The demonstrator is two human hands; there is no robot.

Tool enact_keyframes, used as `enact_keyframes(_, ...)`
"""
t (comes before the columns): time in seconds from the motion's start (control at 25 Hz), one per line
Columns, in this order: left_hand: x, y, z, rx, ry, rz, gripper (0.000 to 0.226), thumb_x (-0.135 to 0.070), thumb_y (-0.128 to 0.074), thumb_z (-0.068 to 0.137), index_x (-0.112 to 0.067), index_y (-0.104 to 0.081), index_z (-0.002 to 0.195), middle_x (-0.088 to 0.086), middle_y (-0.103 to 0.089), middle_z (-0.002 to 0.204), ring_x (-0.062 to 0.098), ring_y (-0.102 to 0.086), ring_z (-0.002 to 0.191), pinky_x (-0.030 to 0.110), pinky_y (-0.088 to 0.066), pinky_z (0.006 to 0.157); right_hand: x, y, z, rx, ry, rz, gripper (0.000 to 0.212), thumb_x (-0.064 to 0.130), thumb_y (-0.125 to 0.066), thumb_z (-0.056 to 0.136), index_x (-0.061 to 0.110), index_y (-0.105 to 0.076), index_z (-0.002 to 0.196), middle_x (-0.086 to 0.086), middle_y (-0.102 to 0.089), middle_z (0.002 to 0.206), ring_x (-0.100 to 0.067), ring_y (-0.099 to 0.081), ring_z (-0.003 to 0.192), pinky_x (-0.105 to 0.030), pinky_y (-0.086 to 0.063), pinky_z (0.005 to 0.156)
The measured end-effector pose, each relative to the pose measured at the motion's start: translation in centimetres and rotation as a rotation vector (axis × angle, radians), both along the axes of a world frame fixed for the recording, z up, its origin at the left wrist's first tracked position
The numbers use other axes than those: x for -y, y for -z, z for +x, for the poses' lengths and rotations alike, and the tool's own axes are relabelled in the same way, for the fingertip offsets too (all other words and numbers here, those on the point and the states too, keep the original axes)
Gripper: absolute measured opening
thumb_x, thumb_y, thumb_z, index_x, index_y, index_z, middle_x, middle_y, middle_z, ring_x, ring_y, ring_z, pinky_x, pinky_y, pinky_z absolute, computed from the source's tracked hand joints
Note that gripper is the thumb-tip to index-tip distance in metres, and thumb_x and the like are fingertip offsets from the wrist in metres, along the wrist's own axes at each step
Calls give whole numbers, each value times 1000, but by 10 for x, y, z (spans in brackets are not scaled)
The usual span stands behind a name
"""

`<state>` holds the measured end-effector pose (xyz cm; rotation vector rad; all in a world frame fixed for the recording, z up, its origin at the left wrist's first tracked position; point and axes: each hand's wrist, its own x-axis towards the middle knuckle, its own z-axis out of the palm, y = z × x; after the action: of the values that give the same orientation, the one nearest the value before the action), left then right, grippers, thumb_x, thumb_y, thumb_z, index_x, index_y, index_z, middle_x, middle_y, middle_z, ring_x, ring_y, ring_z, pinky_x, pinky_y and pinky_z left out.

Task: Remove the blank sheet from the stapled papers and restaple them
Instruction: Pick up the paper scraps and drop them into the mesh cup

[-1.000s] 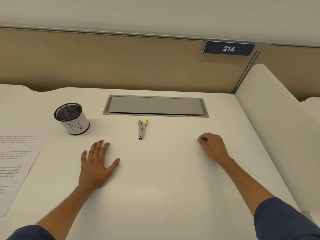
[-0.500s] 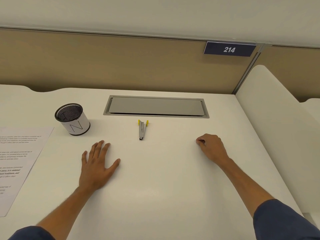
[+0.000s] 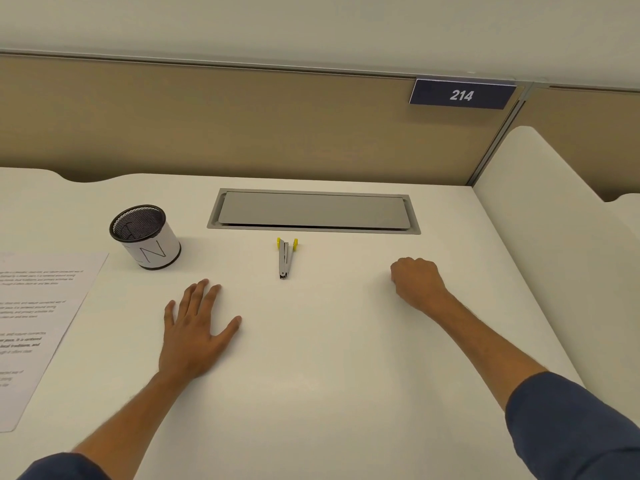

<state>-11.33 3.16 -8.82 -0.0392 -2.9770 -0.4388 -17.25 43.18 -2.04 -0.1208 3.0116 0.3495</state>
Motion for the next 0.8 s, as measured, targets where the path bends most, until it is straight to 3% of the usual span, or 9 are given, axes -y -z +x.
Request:
enact_keyframes(0.08,0,1,0,-1,-2,-2,81,-71,-28,81,-23,-36,146,-1,-28,158,18,-17,147,47,-9,117,-1,5,4,-8,-27,28,21,3,-44,91,9,-58,105,-6,-61,106,-25,-62,91,-29,-31,63)
enact_keyframes(0.16,0,1,0,2,-6,1,82,-71,-28,81,-24,-36,146,-2,-27,158,18,-17,148,47,-8,118,-6,11,8,-41,-1,-95,20,7,-43,94,11,-58,106,-4,-60,107,-24,-61,90,-29,-33,64)
enact_keyframes(0.32,0,1,-1,-3,-2,-3,82,-71,-27,81,-23,-36,146,-1,-28,158,18,-18,147,47,-9,117,-23,24,20,-144,252,-734,14,18,-52,94,17,-66,92,4,-70,95,-18,-61,83,-31,-46,73)
enact_keyframes(0.44,0,1,-1,0,-4,-4,81,-71,-27,81,-24,-36,146,-1,-27,158,18,-17,147,47,-9,118,-22,24,21,-190,300,-914,11,19,-61,90,18,-72,89,5,-73,92,-15,-65,86,-31,-50,81)
enact_keyframes(0.56,1,2,-1,1,0,-2,81,-71,-28,81,-23,-37,146,-1,-28,158,19,-17,147,48,-10,117,-17,18,18,-155,242,-830,13,20,-62,90,18,-75,90,9,-72,92,-14,-63,86,-29,-47,77)
enact_keyframes(0.72,0,1,-1,2,-2,-3,81,-71,-27,81,-23,-37,146,-1,-27,158,18,-17,147,47,-9,117,-12,14,10,-101,152,-535,20,9,-52,87,14,-69,78,0,-72,86,-24,-63,79,-31,-43,63)
enact_keyframes(0.8,0,1,-1,0,-2,-5,81,-71,-28,81,-23,-37,146,-1,-28,158,18,-17,147,47,-9,117,-3,12,8,-115,130,-361,23,8,-46,89,13,-67,84,-2,-68,89,-25,-60,77,-30,-37,61)
